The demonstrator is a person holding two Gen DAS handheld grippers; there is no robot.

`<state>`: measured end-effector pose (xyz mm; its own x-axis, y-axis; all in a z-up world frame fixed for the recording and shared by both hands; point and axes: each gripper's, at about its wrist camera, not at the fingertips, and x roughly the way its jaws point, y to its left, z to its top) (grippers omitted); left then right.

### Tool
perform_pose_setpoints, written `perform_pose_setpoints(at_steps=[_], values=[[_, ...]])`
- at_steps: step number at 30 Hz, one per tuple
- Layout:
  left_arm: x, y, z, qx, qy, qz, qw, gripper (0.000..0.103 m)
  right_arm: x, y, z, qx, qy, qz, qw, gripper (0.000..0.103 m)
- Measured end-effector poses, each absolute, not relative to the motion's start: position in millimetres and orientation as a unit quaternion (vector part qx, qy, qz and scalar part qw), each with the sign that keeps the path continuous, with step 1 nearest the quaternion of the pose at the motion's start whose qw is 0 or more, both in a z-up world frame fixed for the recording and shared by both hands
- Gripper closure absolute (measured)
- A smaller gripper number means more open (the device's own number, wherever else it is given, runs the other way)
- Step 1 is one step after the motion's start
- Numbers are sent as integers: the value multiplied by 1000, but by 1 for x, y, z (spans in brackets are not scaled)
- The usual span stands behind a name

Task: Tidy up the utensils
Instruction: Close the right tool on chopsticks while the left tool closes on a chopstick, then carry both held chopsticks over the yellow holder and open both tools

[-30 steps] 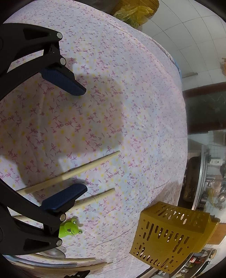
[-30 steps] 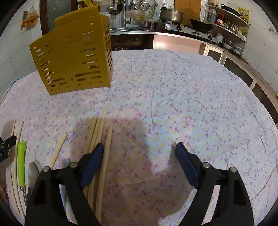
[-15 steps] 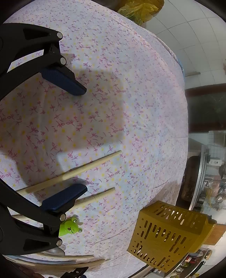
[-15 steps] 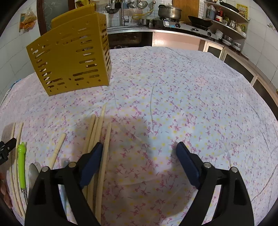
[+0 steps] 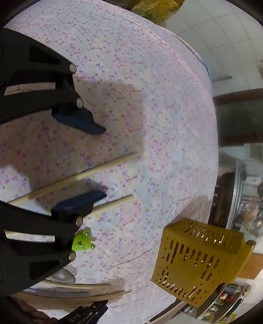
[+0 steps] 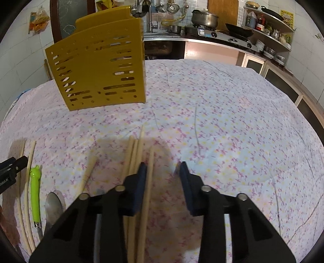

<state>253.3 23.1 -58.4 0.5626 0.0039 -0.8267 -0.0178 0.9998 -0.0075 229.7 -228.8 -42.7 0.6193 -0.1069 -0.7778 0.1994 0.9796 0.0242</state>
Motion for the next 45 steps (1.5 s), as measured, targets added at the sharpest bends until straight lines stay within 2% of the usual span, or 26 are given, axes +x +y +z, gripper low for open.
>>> perform_pose_setpoints(at_steps=[3,5,6,8,14,18,23,30,45], values=[[261,21,-58,3,474,3,881,63,236,-228,-41,59,433,-82,896,83],[266,19,-56,5,478,-4,879,76,239,-229,-41,64,434,-79,895,90],[268,18,-56,4,478,-6,879,80,242,-230,-41,67,434,-77,895,94],[272,18,-56,2,477,-7,879,90,244,-231,-41,71,432,-74,896,96],[269,21,-52,-24,474,-20,880,99,232,-237,-32,91,403,-69,908,97],[254,20,-37,-41,441,-33,896,99,213,-239,-12,97,365,-66,924,98],[218,9,1,-26,355,-57,933,99,184,-240,14,106,304,-54,945,98],[175,4,31,-17,279,-76,957,99,150,-245,41,116,237,-41,964,98],[133,11,41,-25,235,-91,967,99,102,-237,60,97,141,-48,984,98]])
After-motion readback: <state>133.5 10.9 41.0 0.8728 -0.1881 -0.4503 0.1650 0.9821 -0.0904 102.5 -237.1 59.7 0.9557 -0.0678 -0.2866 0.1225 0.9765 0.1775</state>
